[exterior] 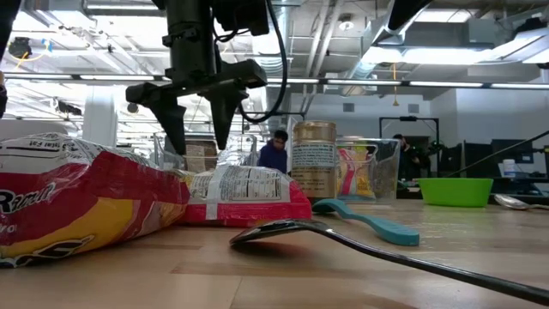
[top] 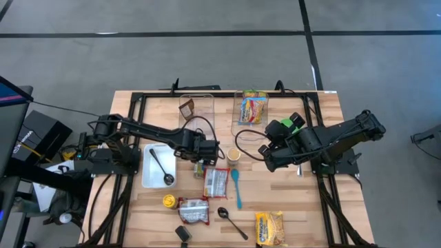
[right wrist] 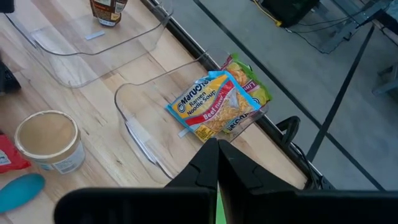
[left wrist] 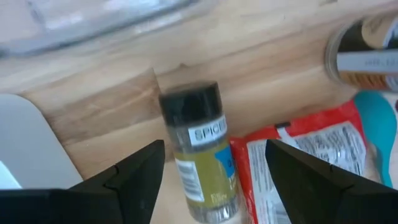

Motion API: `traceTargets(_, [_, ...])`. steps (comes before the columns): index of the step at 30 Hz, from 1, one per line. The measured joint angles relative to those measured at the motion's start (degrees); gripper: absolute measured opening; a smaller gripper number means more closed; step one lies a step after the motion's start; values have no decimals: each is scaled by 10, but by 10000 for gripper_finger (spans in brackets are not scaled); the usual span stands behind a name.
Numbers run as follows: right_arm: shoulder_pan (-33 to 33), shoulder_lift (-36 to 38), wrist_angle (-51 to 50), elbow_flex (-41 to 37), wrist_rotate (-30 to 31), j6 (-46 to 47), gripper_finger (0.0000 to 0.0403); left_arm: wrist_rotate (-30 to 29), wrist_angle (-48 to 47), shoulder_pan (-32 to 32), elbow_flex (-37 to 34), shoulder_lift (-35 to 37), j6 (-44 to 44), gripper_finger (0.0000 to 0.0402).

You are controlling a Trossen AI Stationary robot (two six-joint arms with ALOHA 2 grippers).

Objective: Pick & Place Food Item
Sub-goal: Put the light green seasoning bottle into the left transparent bin

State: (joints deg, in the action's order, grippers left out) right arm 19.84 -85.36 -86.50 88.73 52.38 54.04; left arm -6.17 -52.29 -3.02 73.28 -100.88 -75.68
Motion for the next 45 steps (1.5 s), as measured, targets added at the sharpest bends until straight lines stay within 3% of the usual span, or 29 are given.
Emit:
traceTargets(15, [0,0,0,0,0,0,0,2,7,11,-3,0,0,273])
traceTargets(29, [0,0,0,0,0,-4,0,30,125,15,-106,0,-33,273])
traceTargets(45, [0,0,0,0,1,-5,0,21,138,15,-142,1,-30,273])
